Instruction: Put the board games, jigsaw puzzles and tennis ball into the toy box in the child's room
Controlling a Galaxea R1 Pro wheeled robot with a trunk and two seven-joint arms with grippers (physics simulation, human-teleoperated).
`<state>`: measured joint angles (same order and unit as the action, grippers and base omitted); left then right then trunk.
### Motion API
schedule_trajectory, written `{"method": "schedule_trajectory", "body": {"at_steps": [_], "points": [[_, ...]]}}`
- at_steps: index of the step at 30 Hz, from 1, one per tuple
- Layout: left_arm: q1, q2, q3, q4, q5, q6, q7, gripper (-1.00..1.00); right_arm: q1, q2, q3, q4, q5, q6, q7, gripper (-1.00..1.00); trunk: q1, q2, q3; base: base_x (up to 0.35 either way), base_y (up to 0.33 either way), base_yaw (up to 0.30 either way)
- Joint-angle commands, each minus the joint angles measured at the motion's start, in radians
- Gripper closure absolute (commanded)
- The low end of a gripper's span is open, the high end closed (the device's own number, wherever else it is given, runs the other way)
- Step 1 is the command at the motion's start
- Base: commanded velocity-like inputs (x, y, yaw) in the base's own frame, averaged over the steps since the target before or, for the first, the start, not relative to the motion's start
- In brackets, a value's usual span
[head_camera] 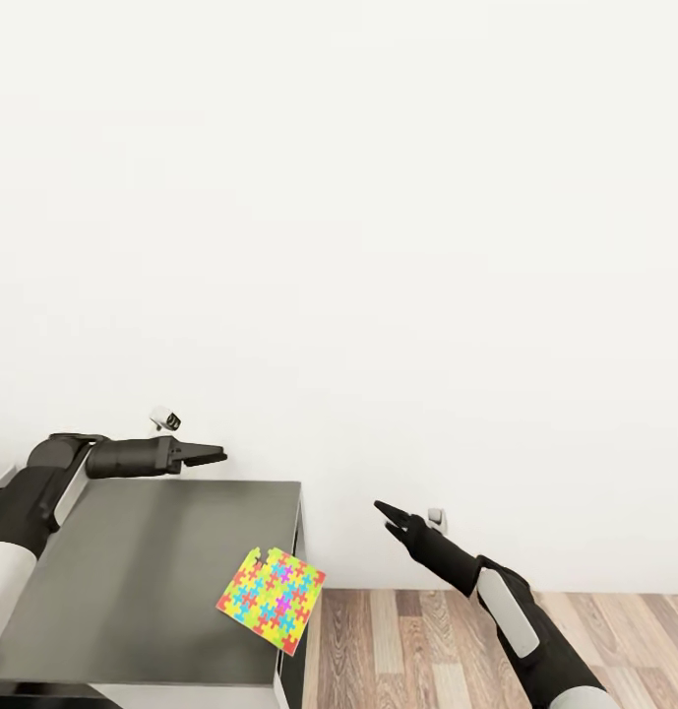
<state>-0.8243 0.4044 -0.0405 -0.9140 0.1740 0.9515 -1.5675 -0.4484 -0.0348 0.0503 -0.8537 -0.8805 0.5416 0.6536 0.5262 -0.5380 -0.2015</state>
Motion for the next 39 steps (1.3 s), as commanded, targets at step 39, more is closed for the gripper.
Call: {"method": "schedule_trajectory", "body": {"at_steps": [39], "points": [[-0.001,-0.001,-0.006,0.0,-0.001,0.069,-0.003,-1.0,-0.079,-0.004,0.001,0.161,-0.014,0.023,-0.046,-1.0,0.15,-0.275,-0.078,-0.017,0.0,0.091]]}}
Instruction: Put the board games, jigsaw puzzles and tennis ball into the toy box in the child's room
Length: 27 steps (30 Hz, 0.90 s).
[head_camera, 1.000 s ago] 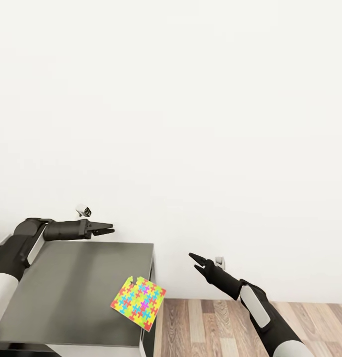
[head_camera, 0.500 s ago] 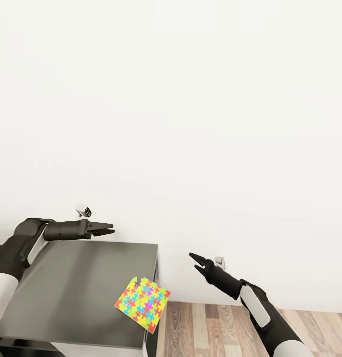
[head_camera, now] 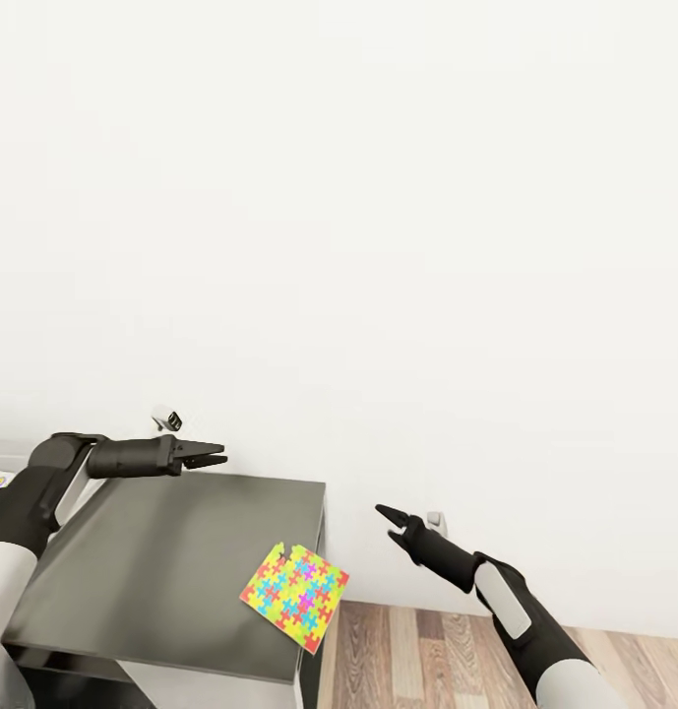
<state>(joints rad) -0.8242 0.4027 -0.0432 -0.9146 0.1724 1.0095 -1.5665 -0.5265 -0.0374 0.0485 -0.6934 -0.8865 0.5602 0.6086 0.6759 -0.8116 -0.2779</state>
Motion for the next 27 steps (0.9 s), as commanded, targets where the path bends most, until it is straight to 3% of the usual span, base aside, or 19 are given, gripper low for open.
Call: {"method": "schedule_trajectory", "body": {"at_steps": [1,14,19,27], "points": [[-0.001,0.001,-0.003,0.0,0.001,0.011,-0.004,-1.0,-0.007,-0.001,0.003,0.014,-0.008,0.004,-0.002,-1.0,0.004,-0.008,-0.004,-0.008,0.0,0.12],[-0.001,-0.001,-0.004,-0.002,0.001,0.011,-0.004,-1.0,-0.04,-0.011,0.001,0.125,-0.014,0.022,-0.009,-1.0,0.054,-0.099,-0.043,-0.002,0.0,0.047],[-0.001,-0.003,-0.004,-0.004,0.001,0.011,-0.004,-1.0,-0.041,-0.026,-0.019,0.144,-0.017,0.05,-0.008,-1.0,0.073,-0.134,-0.059,0.0,0.0,0.002],[-0.001,-0.005,-0.004,-0.004,0.001,0.011,-0.004,-1.0,-0.041,-0.027,-0.06,0.147,-0.019,0.073,-0.006,-1.0,0.104,-0.19,-0.084,0.0,0.0,0.0]]}}
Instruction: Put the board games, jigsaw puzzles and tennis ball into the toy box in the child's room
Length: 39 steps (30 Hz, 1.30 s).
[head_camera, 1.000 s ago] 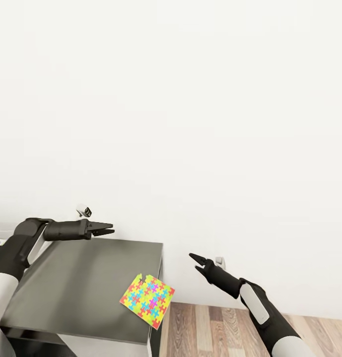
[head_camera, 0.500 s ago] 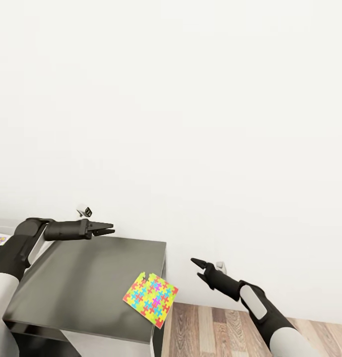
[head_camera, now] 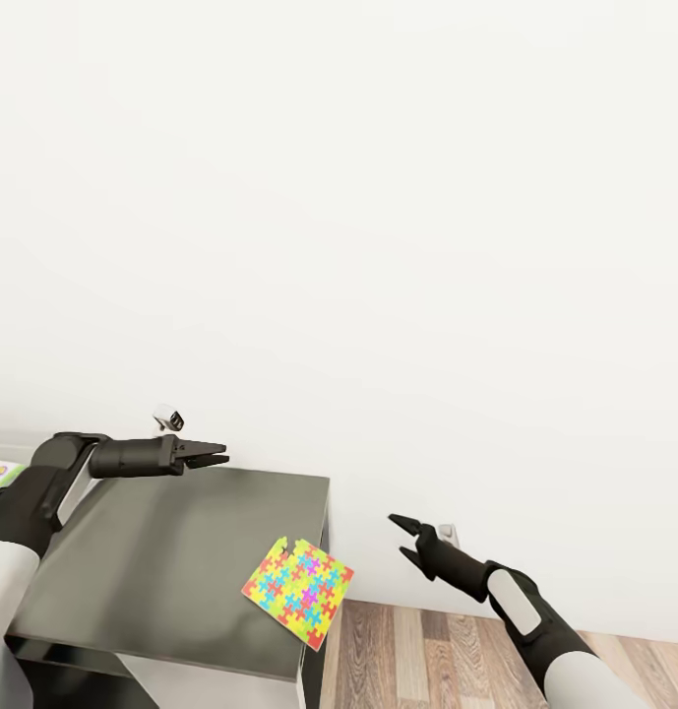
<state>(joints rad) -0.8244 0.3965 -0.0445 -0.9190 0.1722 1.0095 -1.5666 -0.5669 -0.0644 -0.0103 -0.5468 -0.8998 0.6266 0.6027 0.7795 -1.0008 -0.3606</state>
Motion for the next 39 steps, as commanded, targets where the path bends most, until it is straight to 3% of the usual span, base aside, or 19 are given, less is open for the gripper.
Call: {"method": "schedule_trajectory", "body": {"at_steps": [1,26,31,35,39], "points": [[-0.001,0.001,-0.003,0.0,0.001,0.011,-0.004,-1.0,-0.001,0.0,-0.004,-0.001,-0.006,0.008,0.0,-1.0,0.004,-0.008,-0.004,0.0,0.0,0.0],[-0.001,0.001,-0.003,0.0,0.001,0.01,-0.004,-1.0,-0.007,0.007,-0.007,-0.002,0.006,0.011,-0.002,-1.0,0.1,-0.183,-0.077,0.0,0.0,-0.081],[-0.001,0.001,-0.003,0.0,0.001,0.01,-0.004,-1.0,-0.019,0.01,-0.004,-0.001,0.006,0.059,-0.005,-1.0,0.119,-0.218,-0.092,0.0,0.0,-0.008],[-0.001,0.001,-0.003,0.0,0.001,0.01,-0.004,-1.0,-0.032,0.013,0.0,-0.001,0.006,0.123,-0.041,-1.0,0.134,-0.246,-0.105,-0.03,0.0,-0.002],[-0.001,0.001,-0.003,0.0,0.001,0.01,-0.004,-1.0,-0.036,0.015,-0.001,-0.002,-0.002,0.152,-0.122,-1.0,0.15,-0.274,-0.117,-0.102,0.0,0.0]]}}
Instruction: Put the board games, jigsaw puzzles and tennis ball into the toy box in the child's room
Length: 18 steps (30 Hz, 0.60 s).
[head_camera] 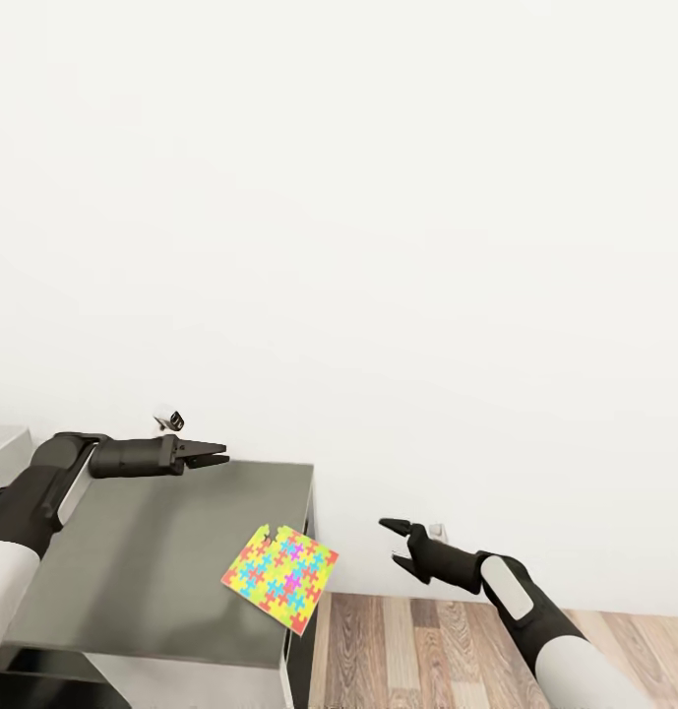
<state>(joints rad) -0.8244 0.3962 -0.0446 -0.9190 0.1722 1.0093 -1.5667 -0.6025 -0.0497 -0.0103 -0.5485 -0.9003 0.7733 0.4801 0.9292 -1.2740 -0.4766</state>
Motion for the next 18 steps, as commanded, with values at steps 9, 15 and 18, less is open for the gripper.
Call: {"method": "schedule_trajectory", "body": {"at_steps": [9,15,18], "points": [[-0.001,0.003,-0.002,0.0,0.002,0.011,-0.004,-1.0,-0.003,0.011,-0.002,-0.001,-0.005,0.014,-0.035,-1.0,0.034,-0.064,-0.029,-0.022,0.0,0.0],[-0.001,0.007,-0.002,0.0,0.003,0.007,-0.004,-1.0,-0.006,0.026,0.0,-0.003,0.0,0.015,-0.036,-1.0,0.042,-0.078,-0.036,-0.001,0.0,0.0],[-0.001,0.007,-0.001,0.0,0.003,0.006,-0.004,-1.0,-0.007,0.033,0.001,-0.004,0.002,0.015,-0.037,-1.0,0.042,-0.078,-0.036,0.0,0.0,0.0]]}}
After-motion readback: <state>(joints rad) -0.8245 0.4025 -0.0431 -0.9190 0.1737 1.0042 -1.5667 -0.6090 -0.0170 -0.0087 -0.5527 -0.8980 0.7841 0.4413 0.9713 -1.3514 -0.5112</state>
